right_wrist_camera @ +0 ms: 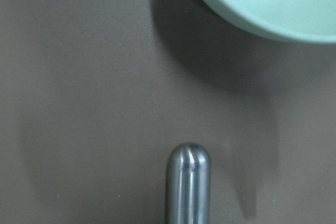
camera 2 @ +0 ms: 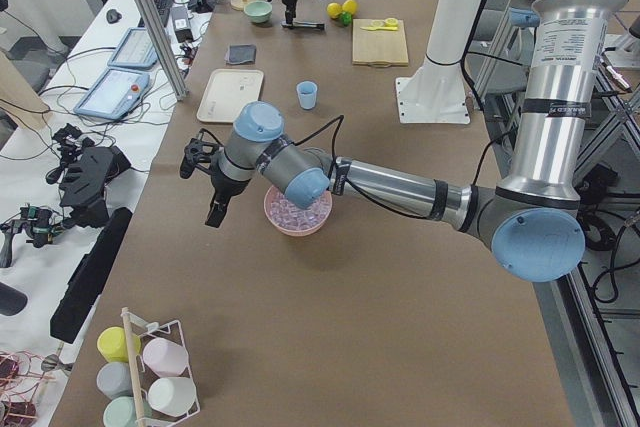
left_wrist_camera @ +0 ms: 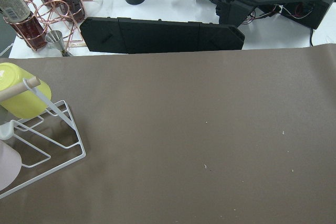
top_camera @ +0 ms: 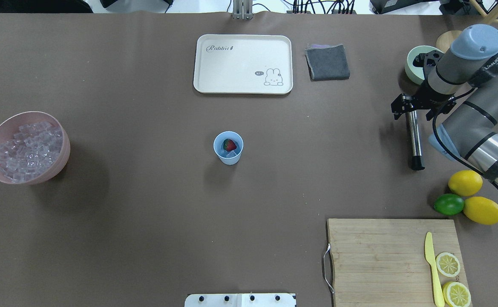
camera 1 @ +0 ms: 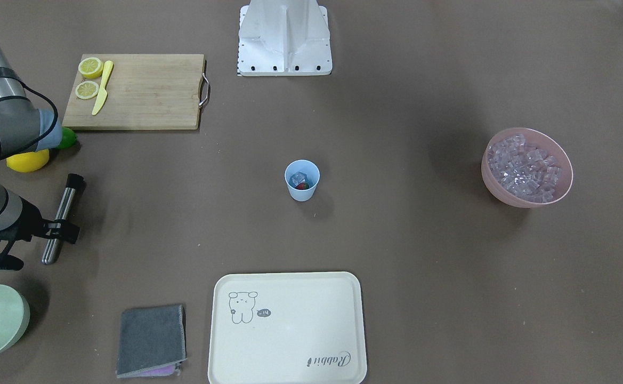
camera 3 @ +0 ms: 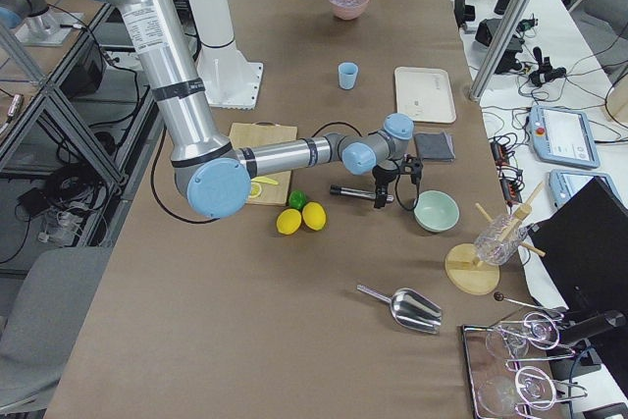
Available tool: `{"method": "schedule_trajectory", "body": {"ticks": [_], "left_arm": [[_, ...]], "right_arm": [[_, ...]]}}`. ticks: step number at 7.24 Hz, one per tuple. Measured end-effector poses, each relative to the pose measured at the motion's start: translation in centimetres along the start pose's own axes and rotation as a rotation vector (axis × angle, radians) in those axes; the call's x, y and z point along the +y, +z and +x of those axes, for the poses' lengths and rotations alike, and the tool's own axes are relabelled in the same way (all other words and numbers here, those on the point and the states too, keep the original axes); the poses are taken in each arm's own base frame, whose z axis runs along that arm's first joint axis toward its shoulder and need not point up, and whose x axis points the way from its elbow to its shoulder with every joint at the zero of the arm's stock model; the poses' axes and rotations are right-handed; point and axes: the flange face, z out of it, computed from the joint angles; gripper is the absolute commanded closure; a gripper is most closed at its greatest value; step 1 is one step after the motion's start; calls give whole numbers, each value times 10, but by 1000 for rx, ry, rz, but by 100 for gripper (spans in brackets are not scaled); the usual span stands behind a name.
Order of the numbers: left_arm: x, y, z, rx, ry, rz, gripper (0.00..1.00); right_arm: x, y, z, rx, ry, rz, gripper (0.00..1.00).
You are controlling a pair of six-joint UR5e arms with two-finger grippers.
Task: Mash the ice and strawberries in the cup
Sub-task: 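Lower the right gripper onto the steel muddler, close and lift it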
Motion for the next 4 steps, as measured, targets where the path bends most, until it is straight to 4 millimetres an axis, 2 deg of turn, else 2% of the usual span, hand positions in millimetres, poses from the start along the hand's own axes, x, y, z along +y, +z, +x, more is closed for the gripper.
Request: {"method": "schedule_trajectory", "body": {"ticks": [1, 2, 4], "left_arm": [[0, 0, 0, 0, 0, 0, 3], [0, 0, 0, 0, 1, 0, 3], [2, 0, -2, -1, 0, -1, 3]], "right_arm": [[1, 2, 3, 1, 2, 0, 93], [1, 4, 4, 1, 2, -1, 100], [-1, 2, -1, -4, -3, 3, 100]]}}
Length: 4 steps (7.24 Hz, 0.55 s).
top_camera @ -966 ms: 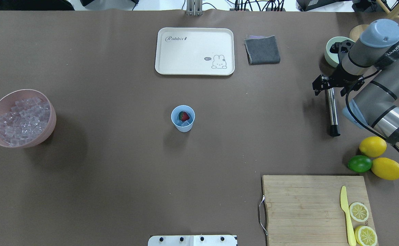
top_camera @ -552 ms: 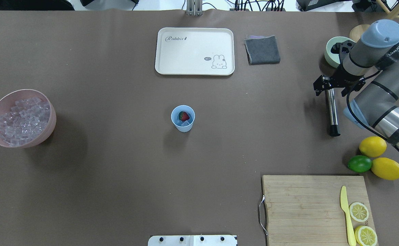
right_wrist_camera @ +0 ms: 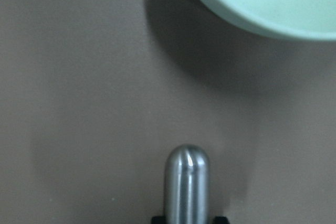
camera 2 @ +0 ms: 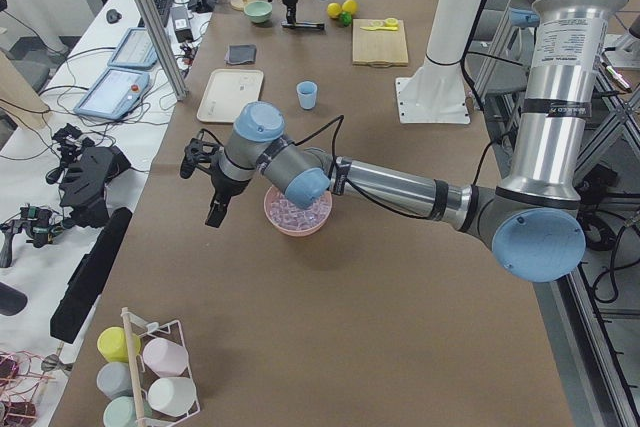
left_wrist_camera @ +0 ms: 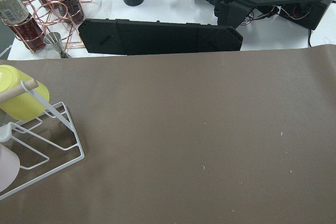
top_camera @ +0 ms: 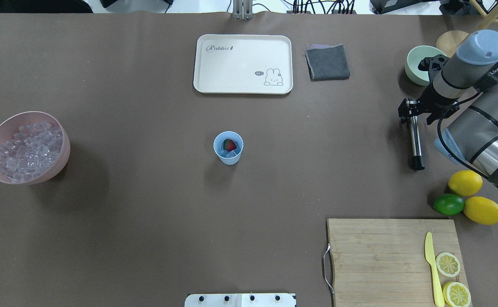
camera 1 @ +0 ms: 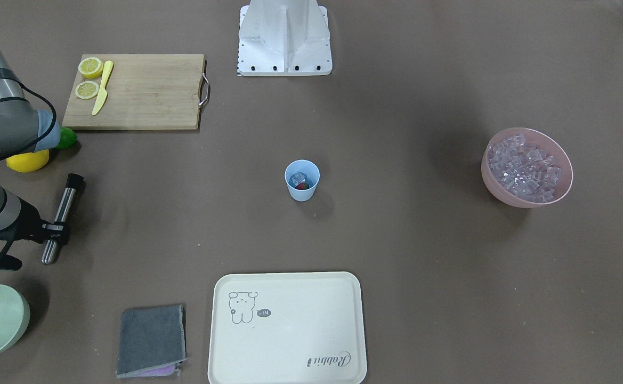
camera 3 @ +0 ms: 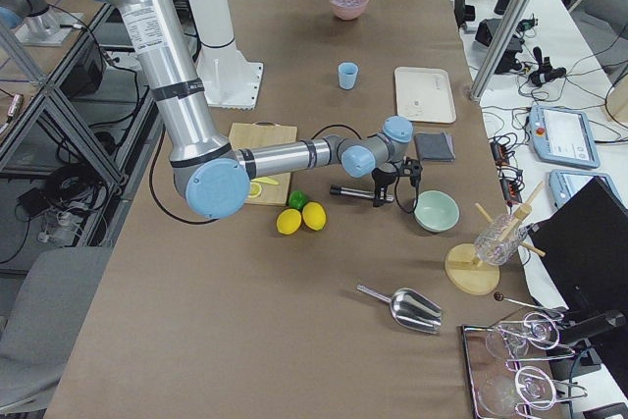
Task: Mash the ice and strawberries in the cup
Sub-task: 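Lower the right gripper onto the steel muddler, close and lift it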
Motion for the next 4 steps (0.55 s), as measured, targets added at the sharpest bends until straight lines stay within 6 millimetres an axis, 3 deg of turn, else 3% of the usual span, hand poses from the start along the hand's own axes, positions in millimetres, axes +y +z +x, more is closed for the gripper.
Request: {"method": "schedule_trajectory", "body": {"ticks": [2, 4], "left_arm": [[3, 1, -2, -2, -3, -4, 3], [3, 0, -3, -1, -3, -3, 3]], "right_arm": [[-7, -13, -18, -19, -17, 18, 100], [-18, -52, -22, -60, -20, 65, 100]]}}
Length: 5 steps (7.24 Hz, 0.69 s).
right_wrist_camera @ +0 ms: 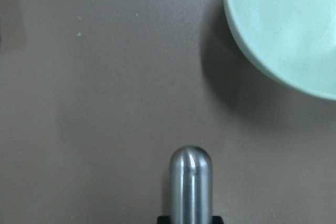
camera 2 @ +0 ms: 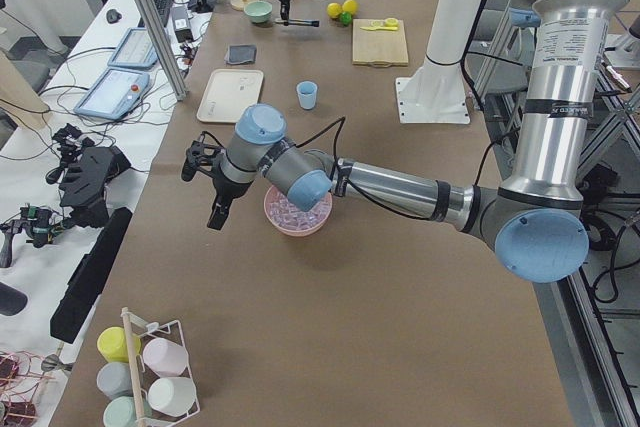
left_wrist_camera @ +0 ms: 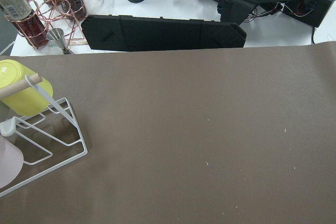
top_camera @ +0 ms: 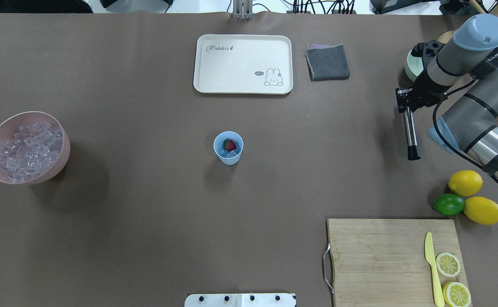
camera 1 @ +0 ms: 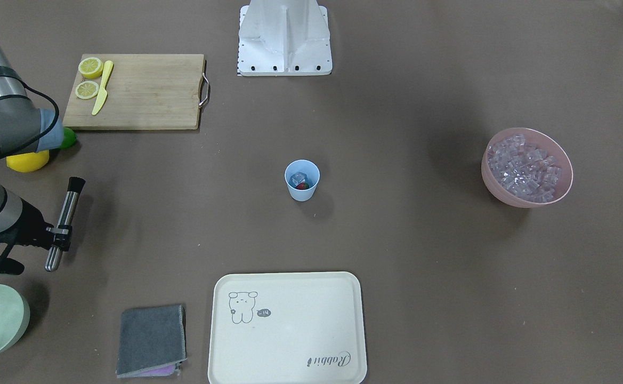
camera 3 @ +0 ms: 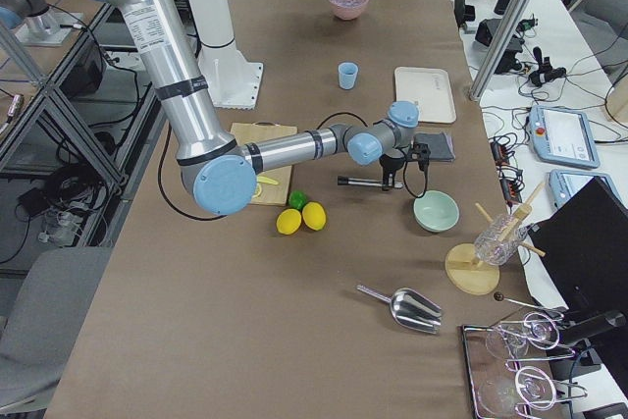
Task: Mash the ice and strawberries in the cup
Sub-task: 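Lower the right gripper onto the steel muddler, close and lift it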
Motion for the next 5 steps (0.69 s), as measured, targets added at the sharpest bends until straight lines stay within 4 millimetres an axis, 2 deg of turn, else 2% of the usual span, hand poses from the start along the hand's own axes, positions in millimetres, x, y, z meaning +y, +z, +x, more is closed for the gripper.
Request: {"method": "schedule_trajectory", "body": {"ticks": [1, 2, 3, 4, 5], "left_arm": [[0, -1, -1, -1, -2, 1, 3], [3, -1, -6, -5, -9, -2, 3], [10, -2, -19, -21, -30, -7, 3], [17, -8, -42, -51, -65, -3, 3], [31, -13, -70, -92, -107, -2, 3]], "right_arm": [[-10, -29, -2, -32, -2, 34, 100], [-18, -58, -15, -67, -25, 73, 100], [-21, -87, -42, -107, -77, 115, 100], [-17, -109, -69, -139, -153, 152, 100], [-5, -130, -92, -169, -260, 192, 100]]}}
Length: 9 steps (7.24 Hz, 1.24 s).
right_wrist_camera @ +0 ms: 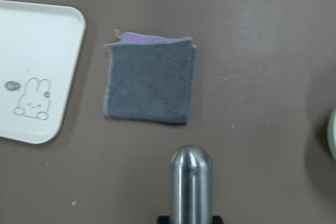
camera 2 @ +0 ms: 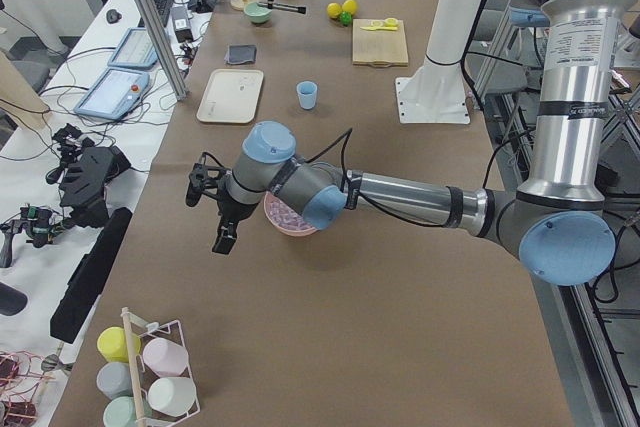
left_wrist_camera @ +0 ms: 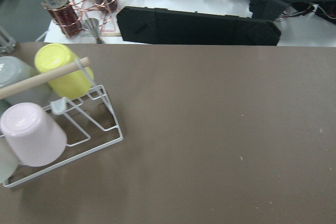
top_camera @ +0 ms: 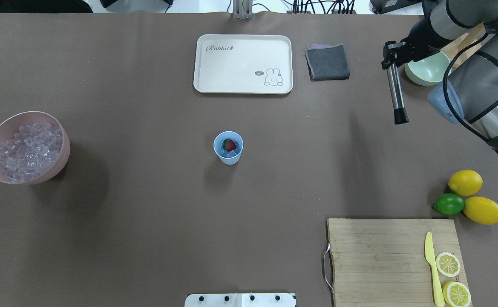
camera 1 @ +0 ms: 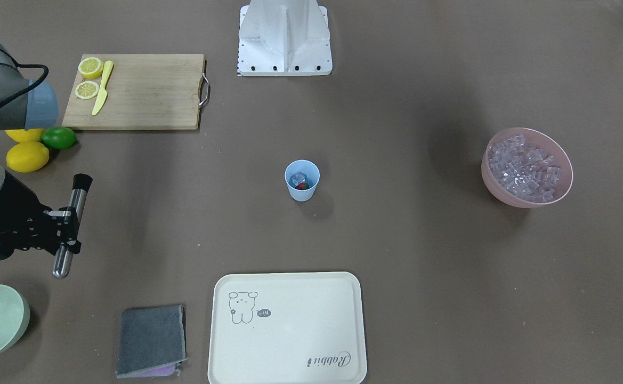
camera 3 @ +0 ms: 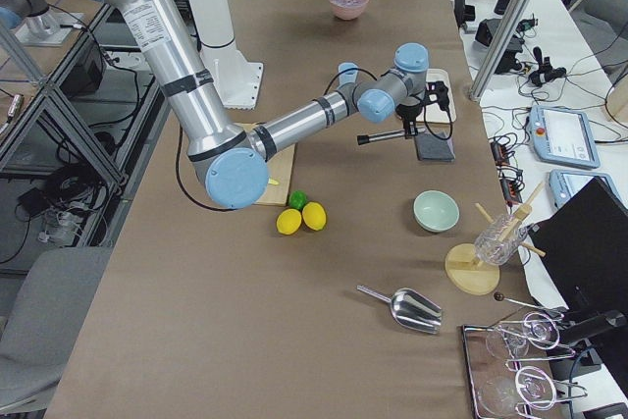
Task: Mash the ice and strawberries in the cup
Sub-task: 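Carry the muddler with the right gripper over the blue cup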
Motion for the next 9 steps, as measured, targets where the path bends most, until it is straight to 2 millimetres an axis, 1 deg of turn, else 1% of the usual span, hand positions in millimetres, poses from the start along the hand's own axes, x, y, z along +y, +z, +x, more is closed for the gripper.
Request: {"method": "schedule_trajectory", "body": {"ticks": [1, 2, 3, 4, 5, 6, 7, 9], "left_arm": [[14, 0, -22, -31, -32, -8, 3], [32, 2, -41, -52, -57, -25, 3], [48, 3, -56, -70, -78, -40, 3], [57, 5, -65, -84, -93, -50, 3], [62, 8, -72, -96, -107, -62, 3], [66, 13, -80, -106, -122, -76, 3], [71, 18, -89, -117, -139, -88, 3], [77, 22, -102, -128, -162, -102, 3]], "right_arm": [[5, -20, -29, -36, -103, 37, 100], [12, -37, -63, -78, -200, 80, 100], [25, -41, -103, -132, -308, 142, 100], [39, -36, -141, -189, -402, 213, 100], [54, -30, -175, -237, -468, 274, 100], [66, -26, -202, -282, -514, 342, 100], [78, -25, -222, -336, -538, 426, 100], [92, -23, -243, -414, -532, 538, 100]]}}
